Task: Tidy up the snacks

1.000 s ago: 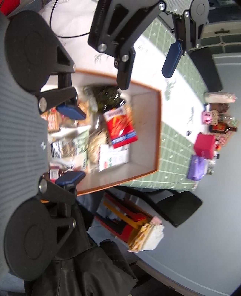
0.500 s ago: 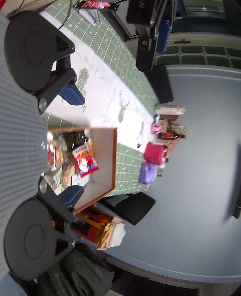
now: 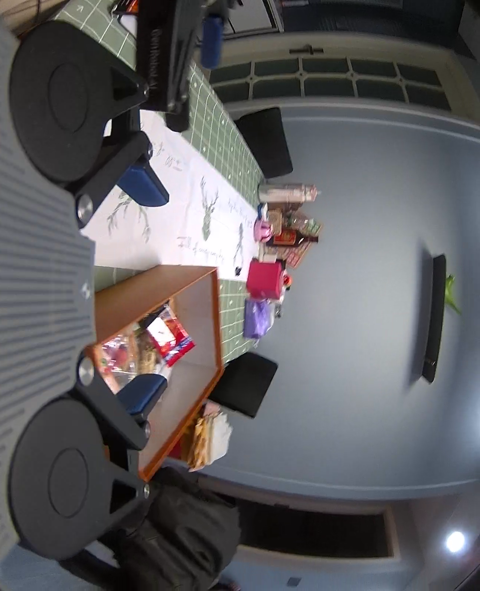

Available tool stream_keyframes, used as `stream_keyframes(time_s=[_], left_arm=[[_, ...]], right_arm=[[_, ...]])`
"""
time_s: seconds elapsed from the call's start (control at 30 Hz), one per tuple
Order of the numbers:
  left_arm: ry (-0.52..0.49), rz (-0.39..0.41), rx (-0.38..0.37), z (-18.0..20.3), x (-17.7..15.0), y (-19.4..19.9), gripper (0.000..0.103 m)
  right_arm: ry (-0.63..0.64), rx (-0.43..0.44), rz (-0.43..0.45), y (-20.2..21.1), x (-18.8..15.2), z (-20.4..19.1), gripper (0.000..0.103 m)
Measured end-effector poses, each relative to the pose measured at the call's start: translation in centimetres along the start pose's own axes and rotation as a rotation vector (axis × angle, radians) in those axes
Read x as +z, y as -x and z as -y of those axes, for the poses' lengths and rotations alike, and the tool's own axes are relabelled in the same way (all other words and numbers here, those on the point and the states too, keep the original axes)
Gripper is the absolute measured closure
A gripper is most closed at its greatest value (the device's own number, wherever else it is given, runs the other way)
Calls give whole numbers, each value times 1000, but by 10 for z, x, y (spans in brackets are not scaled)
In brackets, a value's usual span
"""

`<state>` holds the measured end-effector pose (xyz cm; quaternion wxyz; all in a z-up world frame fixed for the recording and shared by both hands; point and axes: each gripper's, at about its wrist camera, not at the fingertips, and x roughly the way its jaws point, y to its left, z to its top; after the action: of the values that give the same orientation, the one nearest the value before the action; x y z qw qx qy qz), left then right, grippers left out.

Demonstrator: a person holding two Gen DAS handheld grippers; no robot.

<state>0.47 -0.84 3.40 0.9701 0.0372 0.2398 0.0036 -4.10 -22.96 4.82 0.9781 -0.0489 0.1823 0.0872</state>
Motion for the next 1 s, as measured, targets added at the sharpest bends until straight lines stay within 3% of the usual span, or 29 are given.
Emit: stream_keyframes(time_s=[0.23,0.53,1.0], left_arm=[[53,-54,22,-5,-28,-23,4],[37,-134,11,-3,-48,-51,4],[49,-140,0,-3,-48,-49,4]], right_arm=[[-24,-106,35,-16,-28,-7,6],[-84,-119,-88,-56,-52,-2,4],[-72,-115,-61,-49,-52,-8,4]])
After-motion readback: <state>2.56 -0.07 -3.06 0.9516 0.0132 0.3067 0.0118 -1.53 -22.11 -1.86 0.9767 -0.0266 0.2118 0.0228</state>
